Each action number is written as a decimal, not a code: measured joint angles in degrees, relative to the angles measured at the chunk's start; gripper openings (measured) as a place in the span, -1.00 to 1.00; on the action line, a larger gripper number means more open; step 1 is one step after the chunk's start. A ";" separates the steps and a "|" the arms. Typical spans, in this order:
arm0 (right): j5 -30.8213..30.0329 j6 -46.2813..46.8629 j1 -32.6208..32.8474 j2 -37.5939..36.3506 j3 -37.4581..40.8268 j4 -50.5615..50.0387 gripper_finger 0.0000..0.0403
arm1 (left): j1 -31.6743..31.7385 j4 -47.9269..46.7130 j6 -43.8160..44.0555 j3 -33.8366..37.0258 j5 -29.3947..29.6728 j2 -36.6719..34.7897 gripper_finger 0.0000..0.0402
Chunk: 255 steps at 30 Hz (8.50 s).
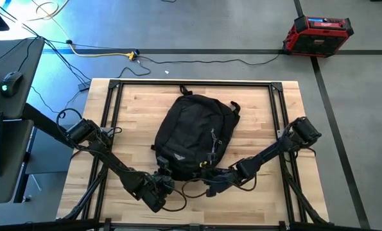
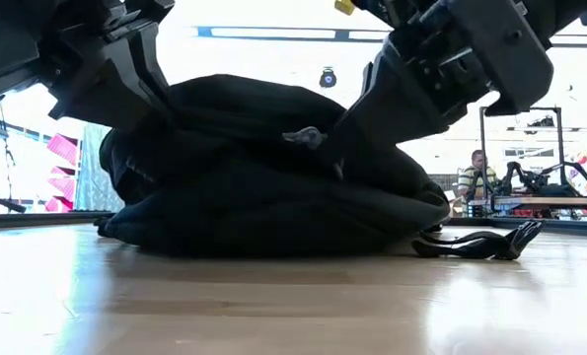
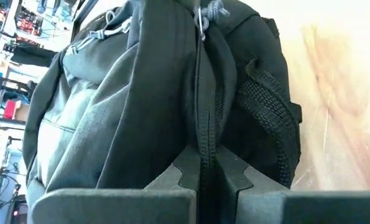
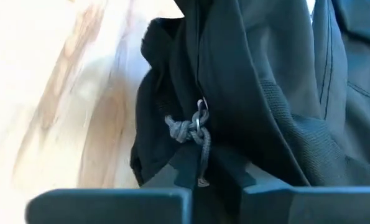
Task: Unpack backpack
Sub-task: Close the backpack, then move the backpack to the top center of the table
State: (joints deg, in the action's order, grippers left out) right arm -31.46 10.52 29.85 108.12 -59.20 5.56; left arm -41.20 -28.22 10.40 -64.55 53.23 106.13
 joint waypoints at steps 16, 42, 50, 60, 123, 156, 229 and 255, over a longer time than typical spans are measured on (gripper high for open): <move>-3.20 19.83 0.16 -9.14 -0.02 -33.16 -1.00 | -7.70 -28.37 15.41 -3.81 1.58 -0.39 -1.00; -4.44 0.53 -1.74 -9.23 0.09 -14.30 -0.91 | -11.69 -40.74 30.00 -6.01 -2.14 -0.76 -1.00; 0.25 -1.56 -7.37 -9.11 0.04 -10.61 -0.23 | -11.69 -40.53 29.98 -6.01 -2.18 -0.76 -1.00; 12.82 -3.07 -13.26 -9.09 0.04 -13.40 -0.03 | -11.64 -40.24 29.92 -6.01 -2.23 -0.76 -1.00; -0.26 13.13 -12.51 -9.26 0.22 -51.56 -0.50 | -3.26 9.20 -12.07 -6.10 -17.17 -2.49 -1.00; 42.22 -1.27 -28.98 -16.50 0.02 -46.29 0.21 | -5.03 0.64 -4.44 -5.99 -20.61 -2.47 -1.00; 10.87 11.63 -23.00 -12.24 0.04 -35.45 -0.39 | 24.39 -18.58 22.88 15.49 -9.97 -24.91 -0.40; -9.08 25.59 -17.10 -25.09 0.04 -54.34 -0.39 | 31.35 -0.82 11.36 21.09 -3.77 -35.54 -0.60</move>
State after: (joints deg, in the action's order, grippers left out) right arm -40.55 36.12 12.75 83.03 -59.16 -48.78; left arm -9.85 -29.04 21.76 -43.46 49.46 70.58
